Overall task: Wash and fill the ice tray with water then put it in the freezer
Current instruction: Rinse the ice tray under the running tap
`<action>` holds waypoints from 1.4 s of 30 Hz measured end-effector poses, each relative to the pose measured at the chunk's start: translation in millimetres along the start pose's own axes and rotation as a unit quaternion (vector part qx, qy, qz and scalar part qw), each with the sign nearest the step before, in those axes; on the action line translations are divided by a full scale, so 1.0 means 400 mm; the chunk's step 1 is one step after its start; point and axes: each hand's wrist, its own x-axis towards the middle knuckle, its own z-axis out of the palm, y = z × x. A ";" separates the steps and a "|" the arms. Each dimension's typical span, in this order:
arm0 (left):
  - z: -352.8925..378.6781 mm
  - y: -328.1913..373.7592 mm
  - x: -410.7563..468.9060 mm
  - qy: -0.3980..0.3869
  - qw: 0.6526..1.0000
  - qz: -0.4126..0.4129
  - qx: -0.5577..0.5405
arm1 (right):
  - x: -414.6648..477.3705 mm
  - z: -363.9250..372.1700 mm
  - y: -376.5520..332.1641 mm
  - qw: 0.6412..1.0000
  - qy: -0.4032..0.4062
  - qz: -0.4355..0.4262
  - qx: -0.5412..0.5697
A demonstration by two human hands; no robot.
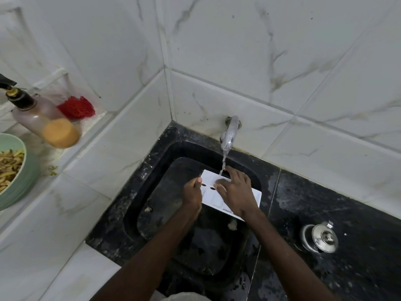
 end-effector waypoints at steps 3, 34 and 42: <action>0.013 0.003 -0.009 -0.011 1.000 0.008 -0.001 | 0.001 0.019 -0.031 1.000 -0.010 0.010 -0.013; -0.028 -0.021 -0.003 0.000 0.981 -0.136 -0.139 | -0.028 -0.022 -0.014 0.994 -0.106 0.009 0.038; -0.015 -0.014 -0.009 0.011 0.982 -0.119 -0.147 | -0.022 0.011 -0.036 0.997 -0.068 0.028 0.016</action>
